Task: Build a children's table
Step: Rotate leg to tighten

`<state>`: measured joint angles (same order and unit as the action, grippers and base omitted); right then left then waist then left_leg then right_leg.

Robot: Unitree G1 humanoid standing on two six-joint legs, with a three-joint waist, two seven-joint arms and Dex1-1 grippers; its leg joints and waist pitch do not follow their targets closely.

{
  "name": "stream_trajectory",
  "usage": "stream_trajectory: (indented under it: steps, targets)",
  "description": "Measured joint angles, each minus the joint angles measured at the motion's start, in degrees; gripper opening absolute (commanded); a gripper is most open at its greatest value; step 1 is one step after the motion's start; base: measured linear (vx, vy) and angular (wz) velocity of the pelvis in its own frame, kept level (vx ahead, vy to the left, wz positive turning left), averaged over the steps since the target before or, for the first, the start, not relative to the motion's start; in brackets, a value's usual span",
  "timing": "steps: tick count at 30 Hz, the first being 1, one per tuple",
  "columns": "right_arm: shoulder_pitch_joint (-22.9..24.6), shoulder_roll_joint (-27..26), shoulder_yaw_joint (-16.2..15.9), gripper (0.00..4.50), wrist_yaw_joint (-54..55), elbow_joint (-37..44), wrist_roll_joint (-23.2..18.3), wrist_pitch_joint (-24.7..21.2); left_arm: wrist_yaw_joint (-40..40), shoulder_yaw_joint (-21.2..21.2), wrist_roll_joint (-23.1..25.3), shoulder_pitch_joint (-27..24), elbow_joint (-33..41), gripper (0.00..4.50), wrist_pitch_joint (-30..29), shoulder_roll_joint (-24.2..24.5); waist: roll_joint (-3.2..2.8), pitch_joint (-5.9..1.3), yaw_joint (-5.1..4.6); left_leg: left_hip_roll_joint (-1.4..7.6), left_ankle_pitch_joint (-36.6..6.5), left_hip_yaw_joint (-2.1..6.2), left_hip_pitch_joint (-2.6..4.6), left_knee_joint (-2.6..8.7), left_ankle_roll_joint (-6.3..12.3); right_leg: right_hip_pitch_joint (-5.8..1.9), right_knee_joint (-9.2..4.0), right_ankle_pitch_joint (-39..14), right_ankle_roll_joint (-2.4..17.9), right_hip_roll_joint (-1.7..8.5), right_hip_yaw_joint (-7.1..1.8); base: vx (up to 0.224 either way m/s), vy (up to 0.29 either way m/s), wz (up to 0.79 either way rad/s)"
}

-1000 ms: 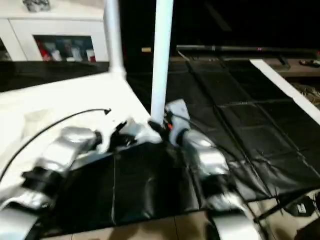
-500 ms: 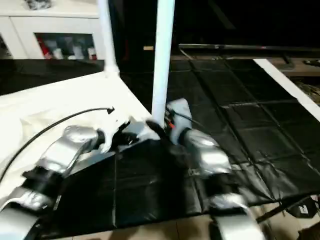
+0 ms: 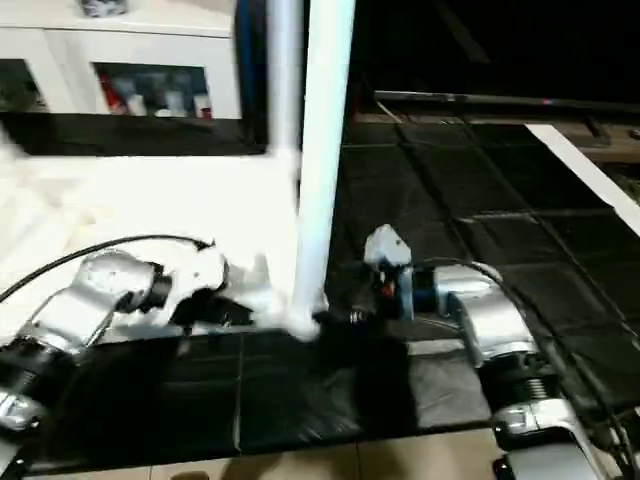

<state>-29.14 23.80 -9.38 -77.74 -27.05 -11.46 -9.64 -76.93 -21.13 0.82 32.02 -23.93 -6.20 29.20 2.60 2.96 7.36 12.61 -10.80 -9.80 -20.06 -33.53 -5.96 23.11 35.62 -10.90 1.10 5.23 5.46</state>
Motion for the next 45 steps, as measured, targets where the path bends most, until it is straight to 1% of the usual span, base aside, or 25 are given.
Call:
stream_trajectory:
  steps: [1,2,3,5,7,8,10,12,13,15,17,20,21,24,25,26,30,32,34,36,39,42,43,44,45]
  targets:
    - [0.0,-0.1,-0.4,4.31,-0.5,0.0,0.1,0.2,-1.0,-0.5,0.0,0.0,0.2,0.0,0.5,0.4,0.0,0.0,0.04,0.0,0.0,-0.01,0.01,-0.02,0.01,-0.02,0.0,0.0,0.0,0.0,-0.01,0.0,0.0,0.0]
    - [0.0,-0.1,-0.8,4.07,-1.0,0.0,0.1,0.4,-1.9,-1.1,0.0,0.0,0.4,0.0,1.2,0.8,0.0,0.0,0.22,0.0,0.0,-0.03,0.01,-0.03,0.01,-0.02,0.02,0.0,0.0,0.03,-0.01,0.0,0.0,0.0]
    - [0.0,-0.1,-1.1,3.98,-1.5,-0.1,0.1,0.4,-2.4,-1.3,0.0,0.0,0.6,0.0,1.6,0.9,0.0,0.0,0.41,0.0,0.0,-0.03,0.02,-0.04,0.01,-0.02,0.04,0.0,0.0,0.03,-0.01,0.0,0.0,0.0]
    - [0.0,-0.1,-2.3,3.98,-3.1,0.0,0.1,0.4,-3.2,-1.8,0.0,-0.1,0.8,0.0,2.6,1.0,0.05,-0.01,0.79,0.01,0.0,-0.03,0.03,-0.04,0.01,-0.03,0.08,0.0,0.0,0.03,-0.01,0.0,0.0,0.0]
    - [0.0,-0.6,-2.9,3.64,-4.2,-0.1,0.1,0.4,-3.8,-2.0,0.0,-0.2,1.0,0.0,2.9,1.0,0.04,-0.01,0.91,0.02,0.0,-0.03,0.03,-0.05,0.01,-0.02,0.09,0.0,0.0,0.03,0.0,0.0,0.0,0.0]
    - [0.0,-0.6,-3.6,3.64,-4.8,-0.1,0.1,0.6,-4.0,-2.1,0.0,-0.2,1.0,0.0,3.3,1.0,0.07,-0.01,0.95,0.02,0.0,-0.03,0.03,-0.07,0.01,-0.03,0.11,0.0,0.0,0.03,0.0,0.0,0.0,0.0]
    - [0.0,-0.8,-4.2,3.46,-5.3,-0.2,0.1,1.3,-4.1,-2.2,0.1,-0.2,1.0,0.0,3.9,1.0,0.08,-0.01,0.95,0.02,0.0,-0.03,0.02,-0.09,0.01,-0.03,0.11,0.0,0.0,0.04,-0.01,0.0,0.0,0.0]
    - [-0.2,-1.1,-4.5,3.15,-5.4,-0.8,0.1,1.5,-4.1,-2.3,0.1,-0.2,1.0,0.0,4.1,1.1,0.08,-0.01,0.95,0.02,0.0,-0.03,0.02,-0.09,0.01,-0.02,0.11,0.0,0.0,0.03,-0.01,0.0,0.0,0.0]
    - [-0.3,-1.2,-4.6,3.15,-5.5,-1.0,0.1,1.5,-4.1,-2.3,0.1,-0.2,1.0,0.0,4.2,1.1,0.08,-0.01,0.95,0.02,0.0,-0.03,0.01,-0.09,0.01,-0.02,0.11,0.0,0.0,0.04,-0.01,0.0,0.0,0.0]
    - [-0.6,-1.4,-4.6,3.01,-6.0,-1.7,0.1,1.5,-4.1,-2.3,0.0,-0.2,1.0,0.0,4.4,1.2,0.09,0.0,0.95,0.02,0.0,-0.03,0.01,-0.09,0.01,-0.02,0.11,0.0,0.0,0.03,-0.01,0.0,0.0,0.0]
    - [-1.3,-1.7,-4.7,2.73,-6.4,-2.6,0.1,1.5,-4.1,-2.3,0.0,-0.3,1.0,0.0,4.6,1.2,0.1,0.0,0.93,0.02,0.0,-0.04,0.01,-0.09,0.01,-0.02,0.12,0.0,0.0,0.03,0.0,0.0,0.0,0.0]
    - [-1.9,-2.3,-4.7,2.59,-6.6,-3.0,0.0,1.6,-4.1,-2.3,0.0,-0.3,1.0,0.0,4.9,1.2,0.11,0.0,0.95,0.03,0.0,-0.04,0.0,-0.09,0.01,-0.02,0.13,0.0,0.0,0.03,0.0,0.0,0.0,0.0]
    - [-1.9,-2.3,-4.7,2.36,-6.7,-3.0,-0.1,1.6,-4.1,-2.3,0.0,-0.3,1.0,0.0,4.9,1.2,0.11,0.0,0.97,0.03,0.0,-0.04,0.01,-0.09,0.01,-0.02,0.12,0.0,0.0,0.03,0.0,0.0,0.0,0.0]
    - [-1.9,-2.3,-4.7,2.25,-6.7,-3.0,-0.1,2.4,-4.1,-2.3,0.0,-0.3,1.0,0.0,4.9,1.2,0.11,-0.01,0.99,0.03,0.0,-0.04,0.02,-0.09,0.01,-0.02,0.13,0.0,0.0,0.03,0.0,0.0,0.0,0.0]
    - [-1.9,-2.3,-4.7,2.11,-6.7,-3.0,0.0,2.4,-4.1,-2.3,0.0,-0.3,1.0,0.0,4.9,1.1,0.11,0.0,0.99,0.03,0.0,-0.04,0.01,-0.1,0.01,-0.02,0.13,0.0,0.0,0.03,0.0,0.0,0.0,0.0]
    - [-1.9,-2.3,-4.7,2.07,-6.7,-3.0,0.0,2.4,-4.1,-2.3,0.0,-0.3,1.0,0.0,4.9,1.1,0.11,-0.01,0.99,0.03,0.0,-0.04,0.01,-0.1,0.01,-0.02,0.15,0.0,0.0,0.03,0.0,0.0,0.0,0.0]
    - [-1.2,-2.2,-4.4,2.04,-6.4,-2.1,-0.2,1.6,-3.9,-2.1,-0.2,-0.4,1.0,0.0,4.0,0.6,0.1,-0.01,1.07,0.03,0.0,-0.04,0.02,-0.13,0.01,-0.03,0.17,0.0,0.0,0.04,-0.01,0.0,0.0,0.0]
    - [0.4,-2.3,-3.5,2.04,-5.5,-0.5,-0.5,0.8,-3.5,-1.3,-0.9,-0.8,1.1,0.0,2.4,0.0,0.08,-0.02,1.2,0.02,0.0,-0.04,0.04,-0.13,0.01,-0.07,0.18,0.0,0.0,0.05,-0.01,0.0,0.0,0.0]
    - [1.0,-2.9,-3.1,2.04,-4.0,0.0,-0.9,0.1,-2.8,-0.9,-1.1,-0.9,1.1,0.0,1.0,-0.4,0.05,-0.03,1.19,0.02,0.0,-0.05,0.04,-0.13,0.0,-0.12,0.2,0.0,0.0,0.06,-0.02,0.0,0.0,0.0]
    - [1.8,-3.8,-1.7,2.03,-0.5,0.1,-0.9,-1.2,-0.4,-0.1,-0.9,-1.0,1.0,0.0,-1.3,-1.2,0.05,-0.04,0.99,0.02,0.0,-0.04,0.12,-0.13,-0.01,-0.3,0.26,0.0,0.0,0.06,-0.04,0.0,0.0,0.0]
    - [2.3,-7.0,0.7,2.03,8.5,0.1,0.1,-2.8,4.7,1.7,0.2,-0.9,0.2,0.0,-4.6,-2.9,-0.03,-0.07,0.28,0.01,0.0,0.04,0.25,-0.11,-0.03,-0.3,0.28,0.0,-0.2,0.06,-0.05,0.0,0.0,0.0]
    - [2.1,-10.5,2.6,2.01,18.6,-0.1,1.8,-3.6,9.9,2.7,1.6,-0.5,-0.1,0.0,-7.8,-5.1,-0.03,-0.07,-1.07,0.0,0.0,0.14,0.44,-0.08,-0.05,-0.33,0.27,0.1,-0.2,0.06,-0.06,0.0,0.0,0.0]
    - [1.2,-12.3,3.7,2.0,23.5,-1.1,2.7,-4.2,12.9,3.5,1.8,-0.3,-0.1,0.0,-10.5,-6.8,-0.03,-0.07,-1.53,-0.01,0.0,0.15,0.49,-0.08,-0.06,-0.34,0.26,0.1,-0.2,0.06,-0.06,0.0,0.0,0.0]
    - [-1.0,-15.0,5.6,1.99,30.3,-3.7,3.8,-5.3,17.4,5.2,2.3,0.2,-0.7,0.0,-14.1,-9.6,-0.04,-0.07,-2.15,-0.02,0.0,0.17,0.46,-0.14,-0.08,-0.27,0.28,0.1,-0.2,0.06,-0.06,0.0,0.0,0.0]
    - [-2.6,-16.4,6.5,1.99,34.3,-5.3,4.6,-6.1,20.2,5.9,2.4,0.6,-0.9,0.0,-16.2,-11.1,-0.03,-0.07,-2.56,-0.03,0.0,0.18,0.45,-0.12,-0.09,-0.23,0.22,0.1,-0.2,0.06,-0.06,0.0,0.0,0.0]
